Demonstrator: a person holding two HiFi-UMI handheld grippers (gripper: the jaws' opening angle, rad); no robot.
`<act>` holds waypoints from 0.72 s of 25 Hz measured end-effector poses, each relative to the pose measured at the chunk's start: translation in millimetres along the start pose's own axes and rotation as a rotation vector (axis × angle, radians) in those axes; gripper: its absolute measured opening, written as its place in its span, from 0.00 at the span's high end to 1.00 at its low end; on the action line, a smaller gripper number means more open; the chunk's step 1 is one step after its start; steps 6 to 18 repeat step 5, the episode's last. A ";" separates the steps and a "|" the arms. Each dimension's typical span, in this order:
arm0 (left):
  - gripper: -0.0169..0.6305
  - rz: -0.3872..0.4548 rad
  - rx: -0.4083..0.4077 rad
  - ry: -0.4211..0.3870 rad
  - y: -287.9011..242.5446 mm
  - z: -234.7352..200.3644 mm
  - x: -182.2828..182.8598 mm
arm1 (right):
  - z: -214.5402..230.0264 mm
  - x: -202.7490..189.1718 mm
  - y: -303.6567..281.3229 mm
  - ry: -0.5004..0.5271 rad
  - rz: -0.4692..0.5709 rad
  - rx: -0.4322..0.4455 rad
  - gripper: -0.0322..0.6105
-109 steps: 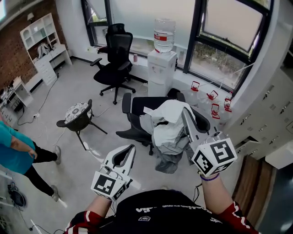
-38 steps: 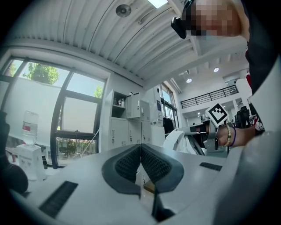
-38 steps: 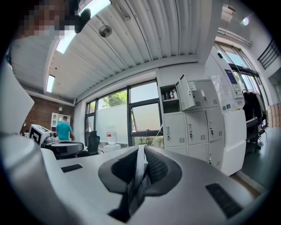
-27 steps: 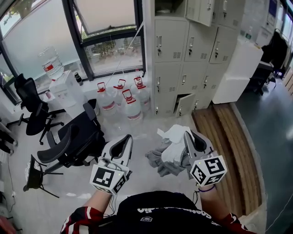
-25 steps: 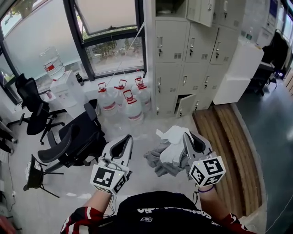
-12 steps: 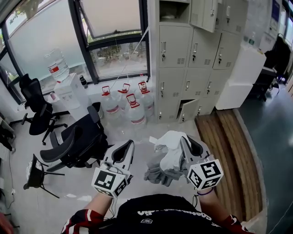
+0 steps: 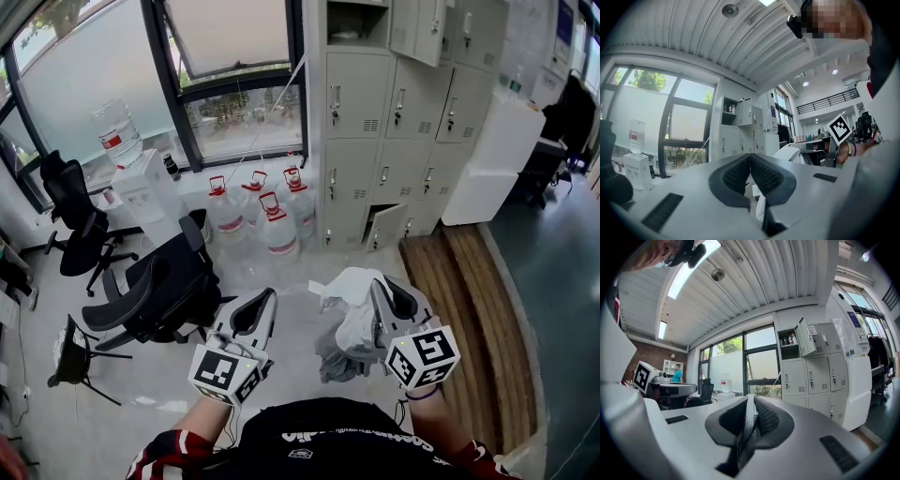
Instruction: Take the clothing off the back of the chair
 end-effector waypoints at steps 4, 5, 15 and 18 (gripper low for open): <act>0.94 -0.002 -0.001 -0.001 1.2 1.1 1.9 | 0.0 0.8 0.8 -0.004 -0.003 0.000 0.89; 0.94 -0.002 -0.001 -0.003 1.6 1.4 2.2 | 0.0 0.8 1.0 -0.005 -0.004 0.000 0.89; 0.94 -0.002 -0.001 -0.003 1.6 1.4 2.2 | 0.0 0.8 1.0 -0.005 -0.004 0.000 0.89; 0.94 -0.002 -0.001 -0.003 1.6 1.4 2.2 | 0.0 0.8 1.0 -0.005 -0.004 0.000 0.89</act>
Point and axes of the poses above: the fingertips, and each gripper's own axes: y backward along the fingers, z to its right, x out of its top, the point moved 4 cm from there along y, backward along the fingers, and after that the axes turned 4 degrees about -z, right-handed, at the moved point
